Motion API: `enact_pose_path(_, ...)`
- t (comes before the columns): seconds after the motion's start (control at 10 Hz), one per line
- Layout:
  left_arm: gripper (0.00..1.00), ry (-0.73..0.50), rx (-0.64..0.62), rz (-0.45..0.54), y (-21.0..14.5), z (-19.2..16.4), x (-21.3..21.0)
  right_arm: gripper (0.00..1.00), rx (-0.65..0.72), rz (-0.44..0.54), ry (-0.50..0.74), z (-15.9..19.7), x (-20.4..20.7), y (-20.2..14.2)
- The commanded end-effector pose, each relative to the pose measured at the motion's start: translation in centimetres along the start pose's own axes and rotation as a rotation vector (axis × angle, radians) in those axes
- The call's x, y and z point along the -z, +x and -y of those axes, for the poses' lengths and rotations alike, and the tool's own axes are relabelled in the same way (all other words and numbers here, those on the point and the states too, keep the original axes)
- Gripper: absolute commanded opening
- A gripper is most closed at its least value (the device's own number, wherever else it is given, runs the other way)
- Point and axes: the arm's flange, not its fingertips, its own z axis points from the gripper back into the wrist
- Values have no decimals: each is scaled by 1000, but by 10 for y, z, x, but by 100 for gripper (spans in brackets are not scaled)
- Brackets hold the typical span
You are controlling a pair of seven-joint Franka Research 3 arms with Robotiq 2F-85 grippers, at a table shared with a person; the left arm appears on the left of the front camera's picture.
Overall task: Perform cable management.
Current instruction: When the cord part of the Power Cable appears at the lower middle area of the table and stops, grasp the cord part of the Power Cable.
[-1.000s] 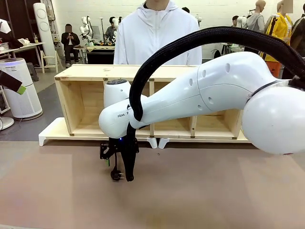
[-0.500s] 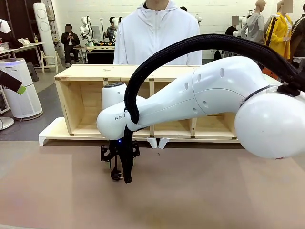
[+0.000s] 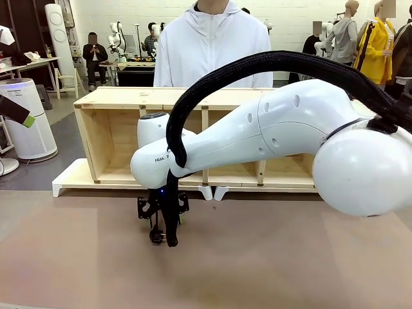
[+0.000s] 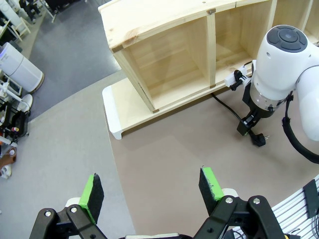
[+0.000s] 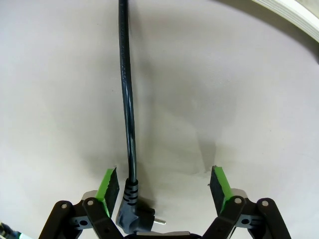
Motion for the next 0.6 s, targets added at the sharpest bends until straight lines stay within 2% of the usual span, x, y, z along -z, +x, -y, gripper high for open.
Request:
enact_pose_path(0.0,100,4,0,5,2,0,1,76,29,-21,-6,-5,-2,2)
enact_pose_path(0.5,100,4,0,5,2,0,1,29,36,-29,-8,-5,-2,2)
